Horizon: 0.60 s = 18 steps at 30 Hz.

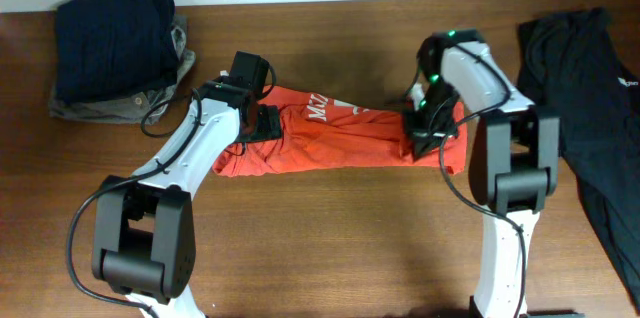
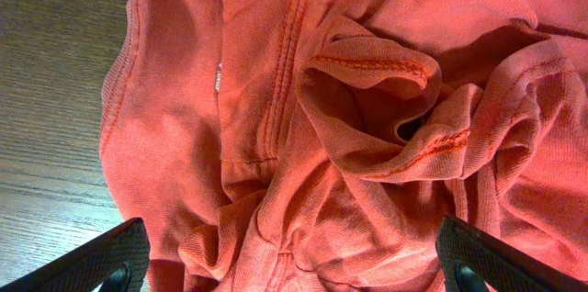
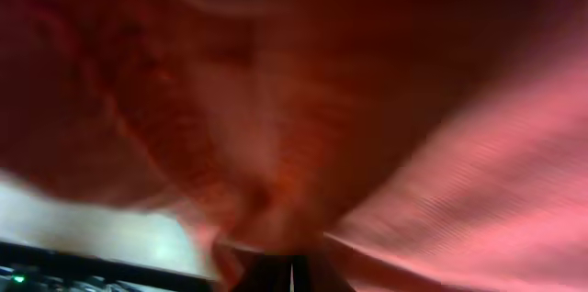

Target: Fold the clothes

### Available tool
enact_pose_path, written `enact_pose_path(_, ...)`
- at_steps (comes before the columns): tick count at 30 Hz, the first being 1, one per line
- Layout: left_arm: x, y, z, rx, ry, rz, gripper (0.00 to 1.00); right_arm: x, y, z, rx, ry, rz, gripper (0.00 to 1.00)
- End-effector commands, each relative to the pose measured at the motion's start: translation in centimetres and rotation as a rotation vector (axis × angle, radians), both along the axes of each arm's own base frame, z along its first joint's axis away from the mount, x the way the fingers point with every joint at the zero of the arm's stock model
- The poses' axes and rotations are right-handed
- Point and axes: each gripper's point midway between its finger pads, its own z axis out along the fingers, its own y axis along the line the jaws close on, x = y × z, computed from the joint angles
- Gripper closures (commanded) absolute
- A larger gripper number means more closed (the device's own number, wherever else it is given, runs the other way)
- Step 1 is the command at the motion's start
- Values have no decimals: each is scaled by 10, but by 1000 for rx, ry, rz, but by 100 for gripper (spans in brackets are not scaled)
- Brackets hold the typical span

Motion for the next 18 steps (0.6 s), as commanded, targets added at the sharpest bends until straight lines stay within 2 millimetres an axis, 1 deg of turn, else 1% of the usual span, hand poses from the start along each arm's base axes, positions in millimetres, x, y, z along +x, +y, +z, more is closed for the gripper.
enact_pose_path(1, -1, 0, 3, -5, -1, -9, 1, -8, 7, -11, 14, 6, 20, 92)
enact_pose_path(4, -1, 0, 3, -5, -1, -9, 1, -7, 7, -16, 13, -3, 12, 95)
enact_pose_path(7, -1, 0, 3, -5, -1, -8, 1, -2, 5, -6, 12, -20, -16, 96)
enact_pose_path(10, -1, 0, 3, -4, -1, -9, 1, 9, 4, 21, 32, -70, -30, 96)
enact_pose_path(12, -1, 0, 3, -5, -1, -8, 1, 19, 1, 47, 44, -137, -22, 96)
enact_pose_path(13, -1, 0, 3, -4, -1, -8, 1, 25, -2, 62, 49, -173, -26, 94)
enact_pose_path(15, -1, 0, 3, -4, -1, -8, 1, 36, -13, 94, 55, -257, -42, 80)
enact_pose_path(17, -1, 0, 3, -5, -1, -8, 1, 47, -28, 120, 61, -336, -49, 24)
enact_pose_path(18, -1, 0, 3, -4, 0, -8, 1, 51, -36, 130, 60, -365, -63, 17)
